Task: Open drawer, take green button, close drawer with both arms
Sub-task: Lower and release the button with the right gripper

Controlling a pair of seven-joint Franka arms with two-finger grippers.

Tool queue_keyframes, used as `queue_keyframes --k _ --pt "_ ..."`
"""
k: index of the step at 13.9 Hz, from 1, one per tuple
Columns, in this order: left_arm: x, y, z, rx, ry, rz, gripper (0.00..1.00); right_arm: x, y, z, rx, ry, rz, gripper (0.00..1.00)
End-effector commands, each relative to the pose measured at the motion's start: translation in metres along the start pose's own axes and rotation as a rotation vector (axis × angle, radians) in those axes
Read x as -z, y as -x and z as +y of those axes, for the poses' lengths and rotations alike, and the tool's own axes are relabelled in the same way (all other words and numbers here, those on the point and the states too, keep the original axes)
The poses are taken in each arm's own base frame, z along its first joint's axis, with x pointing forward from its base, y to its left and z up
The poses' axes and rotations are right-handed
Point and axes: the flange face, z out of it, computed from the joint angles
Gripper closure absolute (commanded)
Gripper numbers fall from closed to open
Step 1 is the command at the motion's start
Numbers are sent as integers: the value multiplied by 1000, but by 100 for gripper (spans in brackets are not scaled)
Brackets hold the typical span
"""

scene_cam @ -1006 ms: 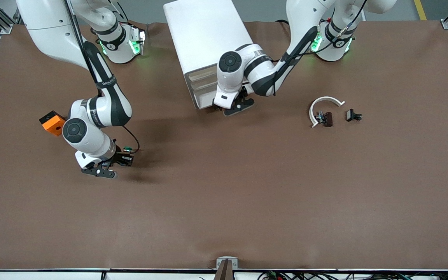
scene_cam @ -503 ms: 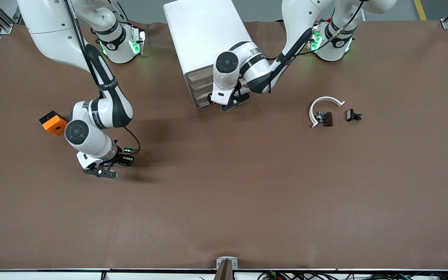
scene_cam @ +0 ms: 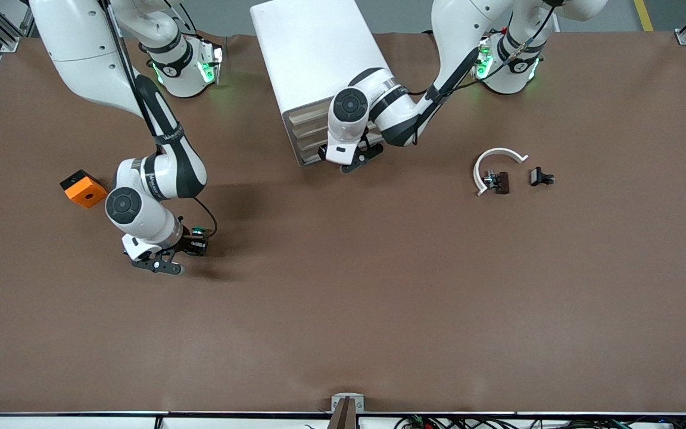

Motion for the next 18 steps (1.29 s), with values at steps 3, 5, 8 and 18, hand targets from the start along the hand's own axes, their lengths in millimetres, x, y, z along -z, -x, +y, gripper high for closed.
queue_keyframes --k 3,5,8,18 --pt "8 0 10 11 3 -45 0 2 -1 1 1 -18 1 88" --pt "25 -26 14 17 33 -35 0 2 -1 1 -2 -18 -1 1" --pt "66 -72 9 -14 26 -4 0 7 -2 3 -1 -18 -3 0" --pt "220 -271 -79 -270 -14 28 0 196 -36 54 98 -20 -190 0"
